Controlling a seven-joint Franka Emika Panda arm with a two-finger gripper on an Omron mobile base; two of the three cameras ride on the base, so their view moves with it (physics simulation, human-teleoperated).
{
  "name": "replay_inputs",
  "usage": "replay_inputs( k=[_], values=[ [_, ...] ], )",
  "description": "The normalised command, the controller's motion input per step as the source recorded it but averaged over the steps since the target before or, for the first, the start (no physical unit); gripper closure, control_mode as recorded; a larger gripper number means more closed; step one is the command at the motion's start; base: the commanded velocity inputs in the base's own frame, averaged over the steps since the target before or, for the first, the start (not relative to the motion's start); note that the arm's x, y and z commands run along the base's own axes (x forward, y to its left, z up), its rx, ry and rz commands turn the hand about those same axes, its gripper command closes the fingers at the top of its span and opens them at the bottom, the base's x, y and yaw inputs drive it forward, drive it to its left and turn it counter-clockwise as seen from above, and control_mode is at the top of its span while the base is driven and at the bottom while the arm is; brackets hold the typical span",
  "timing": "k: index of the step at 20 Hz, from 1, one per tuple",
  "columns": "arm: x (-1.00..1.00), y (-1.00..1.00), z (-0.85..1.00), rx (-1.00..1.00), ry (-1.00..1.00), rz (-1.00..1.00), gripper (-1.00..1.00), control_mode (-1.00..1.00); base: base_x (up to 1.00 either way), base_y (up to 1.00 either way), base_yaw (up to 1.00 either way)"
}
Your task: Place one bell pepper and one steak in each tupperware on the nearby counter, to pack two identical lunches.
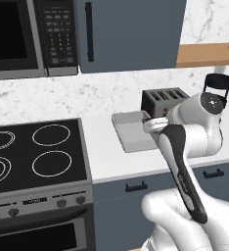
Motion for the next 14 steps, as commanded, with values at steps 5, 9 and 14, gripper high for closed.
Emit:
replay_inputs(
  k=[5, 9, 14],
  values=[
    [0.73, -0.21, -0.61, 0.05, 0.05, 0.04, 1.0, -1.0, 0.0, 0.0, 0.0],
    [1.0, -0.38, -0.46, 0.0, 0.0, 0.0, 1.0, -1.0, 0.0, 0.0, 0.0],
    [0.86, -0.1, -0.39, 0.01, 0.01, 0.03, 1.0, -1.0, 0.0, 0.0, 0.0]
  ],
)
